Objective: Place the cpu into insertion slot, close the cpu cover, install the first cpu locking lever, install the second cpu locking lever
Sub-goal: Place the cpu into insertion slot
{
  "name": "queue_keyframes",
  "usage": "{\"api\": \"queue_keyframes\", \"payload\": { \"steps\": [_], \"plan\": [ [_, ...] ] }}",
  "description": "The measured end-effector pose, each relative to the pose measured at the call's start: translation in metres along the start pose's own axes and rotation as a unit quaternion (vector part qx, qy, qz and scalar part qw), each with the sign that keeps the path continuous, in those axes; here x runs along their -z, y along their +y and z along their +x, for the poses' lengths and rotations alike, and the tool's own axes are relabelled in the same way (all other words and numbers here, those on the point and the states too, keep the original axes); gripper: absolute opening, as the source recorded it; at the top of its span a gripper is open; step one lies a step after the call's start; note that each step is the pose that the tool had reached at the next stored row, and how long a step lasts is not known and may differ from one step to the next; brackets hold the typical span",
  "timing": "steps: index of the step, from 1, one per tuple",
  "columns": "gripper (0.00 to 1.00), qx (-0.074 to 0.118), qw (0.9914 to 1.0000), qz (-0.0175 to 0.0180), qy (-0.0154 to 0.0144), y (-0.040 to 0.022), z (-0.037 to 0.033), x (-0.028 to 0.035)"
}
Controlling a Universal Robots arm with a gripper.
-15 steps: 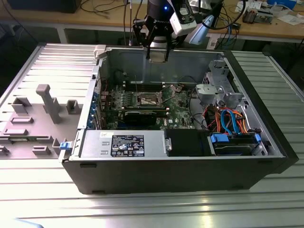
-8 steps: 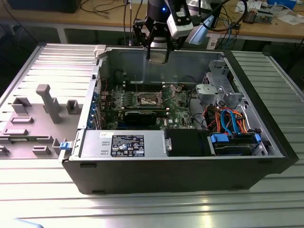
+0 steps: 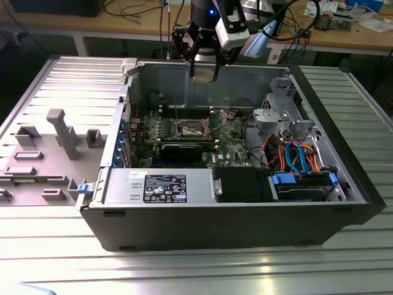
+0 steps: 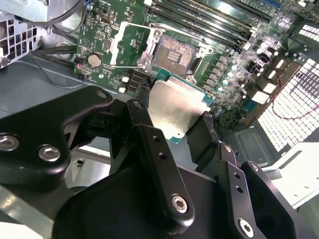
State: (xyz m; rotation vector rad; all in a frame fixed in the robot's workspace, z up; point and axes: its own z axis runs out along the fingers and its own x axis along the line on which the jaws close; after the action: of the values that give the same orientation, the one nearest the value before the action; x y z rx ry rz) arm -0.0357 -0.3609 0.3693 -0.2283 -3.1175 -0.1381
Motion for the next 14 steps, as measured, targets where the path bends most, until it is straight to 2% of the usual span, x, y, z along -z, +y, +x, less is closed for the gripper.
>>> {"api": "queue_keyframes", "payload": {
  "steps": [4, 8, 9, 14],
  "plan": [
    [0.55, 0.000, 1.00000, 0.0004, -0.0001, 0.0000, 0.0000, 0.0000],
    [0.55, -0.003, 0.99999, 0.0027, -0.0006, 0.0000, 0.0000, -0.0001],
    [0.55, -0.007, 0.99996, 0.0042, -0.0013, 0.0000, 0.0000, -0.0002],
    [0.55, -0.031, 0.99949, 0.0047, -0.0033, 0.0000, 0.0000, -0.0007]
  ]
}}
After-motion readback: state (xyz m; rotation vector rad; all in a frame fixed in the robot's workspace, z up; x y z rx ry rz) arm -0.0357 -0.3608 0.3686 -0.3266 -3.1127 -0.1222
